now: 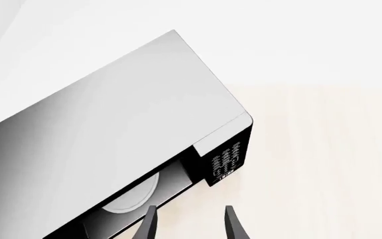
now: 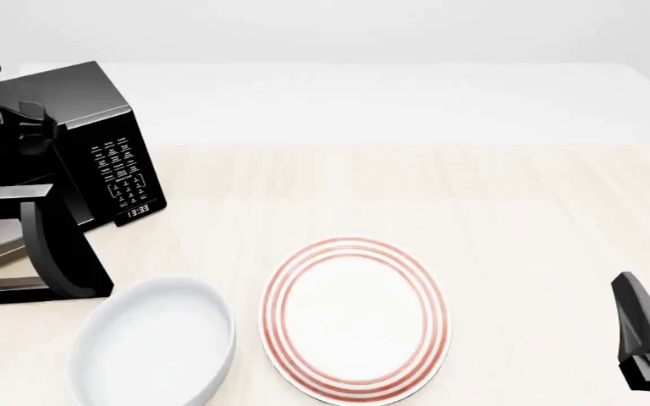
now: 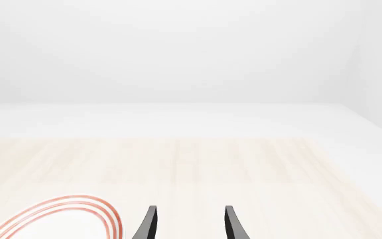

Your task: Open the microwave.

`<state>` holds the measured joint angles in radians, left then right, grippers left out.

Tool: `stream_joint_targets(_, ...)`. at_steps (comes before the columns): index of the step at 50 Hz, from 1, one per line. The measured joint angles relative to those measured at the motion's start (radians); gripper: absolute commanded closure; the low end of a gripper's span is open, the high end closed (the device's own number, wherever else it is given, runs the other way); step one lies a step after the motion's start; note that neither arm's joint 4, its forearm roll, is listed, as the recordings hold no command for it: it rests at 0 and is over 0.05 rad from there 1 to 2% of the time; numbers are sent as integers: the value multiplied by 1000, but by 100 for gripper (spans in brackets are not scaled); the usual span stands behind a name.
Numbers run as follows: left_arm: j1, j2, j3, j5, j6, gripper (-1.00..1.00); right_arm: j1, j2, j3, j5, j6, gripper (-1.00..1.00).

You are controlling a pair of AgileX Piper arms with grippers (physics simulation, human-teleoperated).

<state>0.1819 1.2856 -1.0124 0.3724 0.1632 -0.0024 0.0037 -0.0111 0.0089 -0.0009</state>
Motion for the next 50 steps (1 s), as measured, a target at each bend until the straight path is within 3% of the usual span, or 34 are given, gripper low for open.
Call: stream_joint_targets(50, 57, 100, 79, -105, 3, -100, 0, 0, 0, 0, 0, -100)
